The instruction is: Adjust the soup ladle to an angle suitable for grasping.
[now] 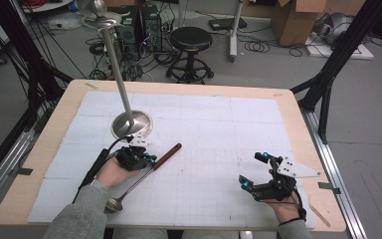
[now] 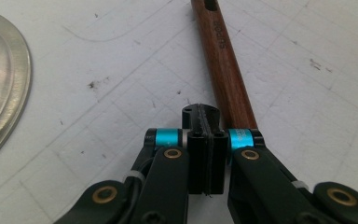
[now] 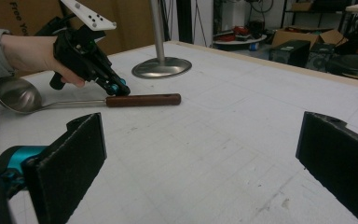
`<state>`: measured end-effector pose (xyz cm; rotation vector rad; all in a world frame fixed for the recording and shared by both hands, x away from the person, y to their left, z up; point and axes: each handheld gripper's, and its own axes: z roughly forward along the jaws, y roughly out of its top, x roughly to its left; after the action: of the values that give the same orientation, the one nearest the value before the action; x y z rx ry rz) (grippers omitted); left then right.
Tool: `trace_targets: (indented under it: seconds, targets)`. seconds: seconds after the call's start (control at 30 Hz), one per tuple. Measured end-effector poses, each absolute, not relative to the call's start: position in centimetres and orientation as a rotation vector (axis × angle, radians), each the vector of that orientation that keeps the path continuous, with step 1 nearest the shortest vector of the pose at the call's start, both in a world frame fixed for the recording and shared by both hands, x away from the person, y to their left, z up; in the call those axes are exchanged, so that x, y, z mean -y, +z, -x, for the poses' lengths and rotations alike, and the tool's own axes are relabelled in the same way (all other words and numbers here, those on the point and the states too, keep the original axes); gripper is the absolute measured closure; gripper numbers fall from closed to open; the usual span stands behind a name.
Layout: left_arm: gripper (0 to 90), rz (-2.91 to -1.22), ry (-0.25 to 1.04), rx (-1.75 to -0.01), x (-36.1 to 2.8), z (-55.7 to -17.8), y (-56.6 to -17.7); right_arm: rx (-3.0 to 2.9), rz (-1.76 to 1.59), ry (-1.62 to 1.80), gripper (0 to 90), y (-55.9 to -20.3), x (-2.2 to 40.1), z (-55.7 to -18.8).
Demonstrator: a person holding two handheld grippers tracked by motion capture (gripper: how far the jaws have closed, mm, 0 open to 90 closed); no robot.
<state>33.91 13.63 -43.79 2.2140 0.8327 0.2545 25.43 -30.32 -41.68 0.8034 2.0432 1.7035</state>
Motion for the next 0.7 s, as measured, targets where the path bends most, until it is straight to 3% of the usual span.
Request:
trace_targets:
  seconds: [0.7]
  targets:
    - [89.6,-2.251,0.209,-0.730,-12.2,-33.0,-43.8,-2.052,-0.802,1.702,0.3,-41.7,30.3,-25.4]
